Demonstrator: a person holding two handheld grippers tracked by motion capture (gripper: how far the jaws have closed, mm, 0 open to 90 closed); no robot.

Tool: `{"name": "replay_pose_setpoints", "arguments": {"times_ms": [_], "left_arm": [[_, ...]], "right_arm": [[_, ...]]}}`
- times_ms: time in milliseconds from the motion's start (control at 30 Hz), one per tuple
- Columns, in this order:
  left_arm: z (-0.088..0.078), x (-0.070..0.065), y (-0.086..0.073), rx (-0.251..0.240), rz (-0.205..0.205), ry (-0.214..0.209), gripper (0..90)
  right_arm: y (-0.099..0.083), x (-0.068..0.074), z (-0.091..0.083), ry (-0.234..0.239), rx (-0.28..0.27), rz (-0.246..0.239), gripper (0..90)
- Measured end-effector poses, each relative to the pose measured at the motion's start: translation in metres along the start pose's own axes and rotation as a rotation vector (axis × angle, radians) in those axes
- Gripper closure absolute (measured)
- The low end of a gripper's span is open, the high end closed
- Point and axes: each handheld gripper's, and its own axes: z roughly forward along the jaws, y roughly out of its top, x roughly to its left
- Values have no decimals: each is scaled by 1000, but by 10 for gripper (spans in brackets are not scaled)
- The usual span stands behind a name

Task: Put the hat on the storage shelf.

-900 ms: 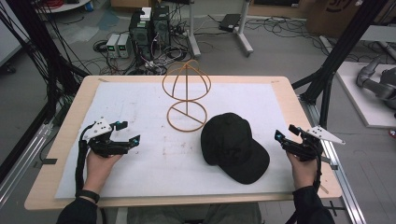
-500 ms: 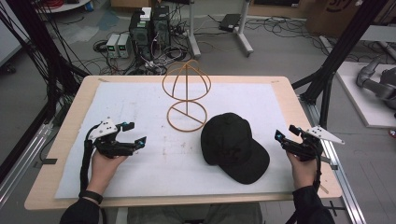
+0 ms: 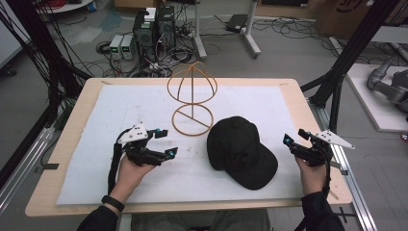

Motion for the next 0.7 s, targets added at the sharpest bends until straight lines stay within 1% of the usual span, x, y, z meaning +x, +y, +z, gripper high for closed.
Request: {"name": "replay_pose_setpoints", "arguments": {"times_ms": [33, 67, 100, 133, 167, 200, 233, 267, 300, 333, 367, 400, 433, 467, 500, 533, 600, 700], "left_arm": [[5, -3, 2, 4, 3, -8, 189], [14, -9, 4, 4, 8, -37, 189], [19, -12, 5, 5, 3, -51, 189], [23, -15, 6, 10, 7, -67, 189], [23, -15, 6, 10, 7, -67, 189], [33, -22, 9, 15, 0, -104, 190], [33, -22, 9, 15, 0, -104, 191], [37, -26, 10, 19, -3, -119, 198], [46, -33, 11, 27, -3, -155, 207], [46, -33, 11, 27, -3, -155, 213], [55, -39, 13, 35, -6, -181, 219], [55, -39, 13, 35, -6, -181, 221], [64, -44, 14, 41, -14, -212, 227], [64, -44, 14, 41, -14, -212, 242], [73, -48, 14, 51, -15, -238, 250], [73, -48, 14, 51, -15, -238, 254], [81, -53, 13, 65, -9, -255, 270], [94, -61, 14, 77, -4, -295, 285]], "right_arm": [[0, 0, 0, -1, -1, 0, 289], [0, 0, 0, -2, -1, -4, 289], [0, 0, 0, -1, -2, -7, 289], [0, 0, 0, -2, -3, -10, 289], [0, 0, 0, -3, 0, -7, 289], [0, 0, 0, -3, -1, -7, 289], [0, 1, 0, -2, 0, -5, 289], [0, 1, 0, -3, 1, -6, 289], [0, 1, 0, -3, 1, -6, 289], [0, 1, 0, -4, -1, -7, 289], [0, 1, 0, -3, -1, -10, 289], [0, 1, 0, -3, -1, -10, 289], [1, 1, 0, -5, -2, -9, 289], [1, 1, 0, -5, -2, -9, 289], [1, 1, 0, -5, -4, -12, 289], [0, 1, 0, -4, -2, -10, 289], [0, 1, 0, -6, 0, -10, 289], [0, 1, 0, -7, 0, -9, 289]]}}
